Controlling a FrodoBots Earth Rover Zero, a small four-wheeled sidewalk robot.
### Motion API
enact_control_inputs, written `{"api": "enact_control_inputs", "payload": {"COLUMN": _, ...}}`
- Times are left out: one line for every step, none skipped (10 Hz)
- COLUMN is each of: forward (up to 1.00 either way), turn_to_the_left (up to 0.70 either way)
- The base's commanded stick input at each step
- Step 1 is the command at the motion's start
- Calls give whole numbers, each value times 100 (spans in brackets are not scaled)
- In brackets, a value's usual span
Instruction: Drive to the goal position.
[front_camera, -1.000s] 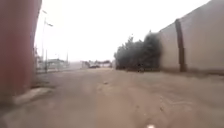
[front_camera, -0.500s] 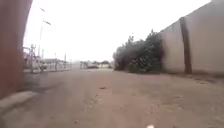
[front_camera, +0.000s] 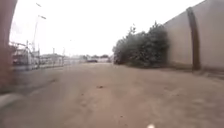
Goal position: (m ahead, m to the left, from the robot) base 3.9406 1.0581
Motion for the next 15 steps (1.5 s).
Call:
{"api": "enact_control_inputs", "payload": {"forward": 100, "turn_to_the_left": 0}}
{"api": "enact_control_inputs", "payload": {"forward": 100, "turn_to_the_left": 0}}
{"api": "enact_control_inputs", "payload": {"forward": 100, "turn_to_the_left": 0}}
{"api": "enact_control_inputs", "payload": {"forward": 100, "turn_to_the_left": 0}}
{"api": "enact_control_inputs", "payload": {"forward": 100, "turn_to_the_left": 0}}
{"api": "enact_control_inputs", "payload": {"forward": 100, "turn_to_the_left": 0}}
{"api": "enact_control_inputs", "payload": {"forward": 100, "turn_to_the_left": 0}}
{"api": "enact_control_inputs", "payload": {"forward": 100, "turn_to_the_left": 0}}
{"api": "enact_control_inputs", "payload": {"forward": 100, "turn_to_the_left": 0}}
{"api": "enact_control_inputs", "payload": {"forward": 100, "turn_to_the_left": 0}}
{"api": "enact_control_inputs", "payload": {"forward": 100, "turn_to_the_left": 0}}
{"api": "enact_control_inputs", "payload": {"forward": 100, "turn_to_the_left": 0}}
{"api": "enact_control_inputs", "payload": {"forward": 100, "turn_to_the_left": 0}}
{"api": "enact_control_inputs", "payload": {"forward": 100, "turn_to_the_left": 0}}
{"api": "enact_control_inputs", "payload": {"forward": 100, "turn_to_the_left": 0}}
